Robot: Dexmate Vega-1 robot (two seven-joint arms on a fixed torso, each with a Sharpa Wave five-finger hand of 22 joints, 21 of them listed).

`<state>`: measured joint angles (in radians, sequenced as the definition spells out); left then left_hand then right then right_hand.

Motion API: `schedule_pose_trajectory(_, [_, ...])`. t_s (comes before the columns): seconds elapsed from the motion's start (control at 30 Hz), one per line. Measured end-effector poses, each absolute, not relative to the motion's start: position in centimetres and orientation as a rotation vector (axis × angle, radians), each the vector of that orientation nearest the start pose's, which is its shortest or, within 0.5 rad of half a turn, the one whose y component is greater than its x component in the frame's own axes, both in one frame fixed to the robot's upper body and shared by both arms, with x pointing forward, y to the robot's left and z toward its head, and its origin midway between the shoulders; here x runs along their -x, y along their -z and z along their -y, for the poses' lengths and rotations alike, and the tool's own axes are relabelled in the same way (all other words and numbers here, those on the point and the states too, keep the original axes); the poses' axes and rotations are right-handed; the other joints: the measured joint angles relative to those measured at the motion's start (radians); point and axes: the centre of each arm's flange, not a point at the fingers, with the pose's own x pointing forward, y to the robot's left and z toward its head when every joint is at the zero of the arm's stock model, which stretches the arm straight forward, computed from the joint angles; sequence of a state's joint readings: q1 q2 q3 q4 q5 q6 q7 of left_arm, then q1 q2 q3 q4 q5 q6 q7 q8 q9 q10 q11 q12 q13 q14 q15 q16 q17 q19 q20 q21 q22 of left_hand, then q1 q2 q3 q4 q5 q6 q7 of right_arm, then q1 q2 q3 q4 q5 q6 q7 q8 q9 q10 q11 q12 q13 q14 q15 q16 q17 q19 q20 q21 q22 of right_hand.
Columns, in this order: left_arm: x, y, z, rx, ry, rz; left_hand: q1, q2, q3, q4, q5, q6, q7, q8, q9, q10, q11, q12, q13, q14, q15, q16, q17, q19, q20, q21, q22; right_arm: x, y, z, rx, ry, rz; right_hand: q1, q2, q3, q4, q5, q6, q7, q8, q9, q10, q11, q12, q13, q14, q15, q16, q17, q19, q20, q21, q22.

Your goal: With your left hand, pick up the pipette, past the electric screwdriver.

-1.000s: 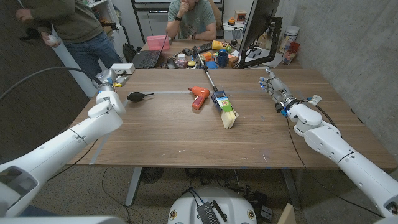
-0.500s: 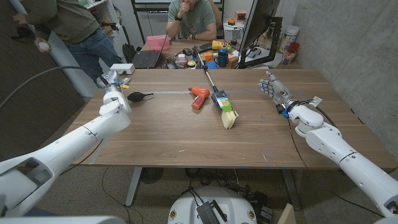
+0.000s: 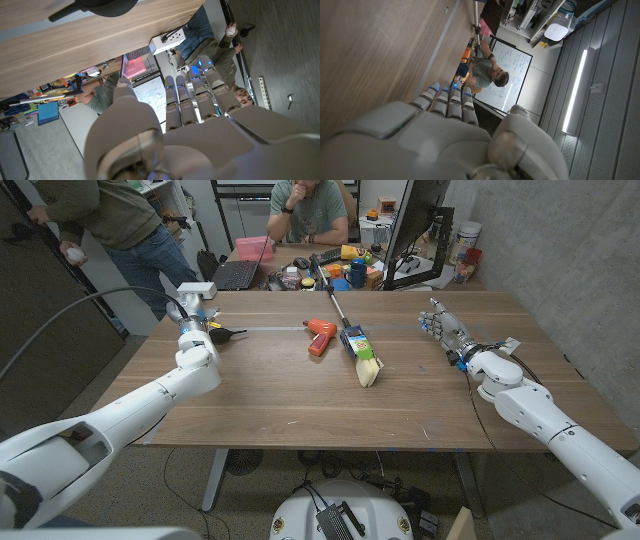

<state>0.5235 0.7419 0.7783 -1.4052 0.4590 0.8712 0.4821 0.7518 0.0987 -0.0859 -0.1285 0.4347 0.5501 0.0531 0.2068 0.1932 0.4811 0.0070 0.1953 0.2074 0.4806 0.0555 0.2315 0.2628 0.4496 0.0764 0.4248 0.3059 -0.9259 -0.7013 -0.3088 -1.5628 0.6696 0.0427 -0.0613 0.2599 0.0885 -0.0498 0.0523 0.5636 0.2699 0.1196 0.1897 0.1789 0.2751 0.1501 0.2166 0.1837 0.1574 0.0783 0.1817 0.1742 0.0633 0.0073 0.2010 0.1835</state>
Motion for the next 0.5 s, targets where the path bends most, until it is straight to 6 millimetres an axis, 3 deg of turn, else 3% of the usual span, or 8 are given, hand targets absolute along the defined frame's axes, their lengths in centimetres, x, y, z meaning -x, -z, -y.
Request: schedule_pose_trajectory(0.5, [-67.4, -4.7, -38.8, -1.395, -0.895, 0.151, -0.009, -0.009, -0.004, 0.004, 0.007, 0.0, 0.0, 0.0, 0.0, 0.011, -0.011, 0.005, 0.0, 0.037, -0.019, 0.013, 0.005, 0.02, -0.008, 0.004, -0.014, -62.4, -0.5, 31.7, 0.105, -0.144, 0.474, 0.0, 0.0, -0.004, -0.004, 0.006, 0.005, -0.005, 0.0, 0.0, 0.004, -0.004, 0.0, 0.0, 0.0, 0.0, 0.0, 0.0, 0.004, 0.004, 0.0, 0.0])
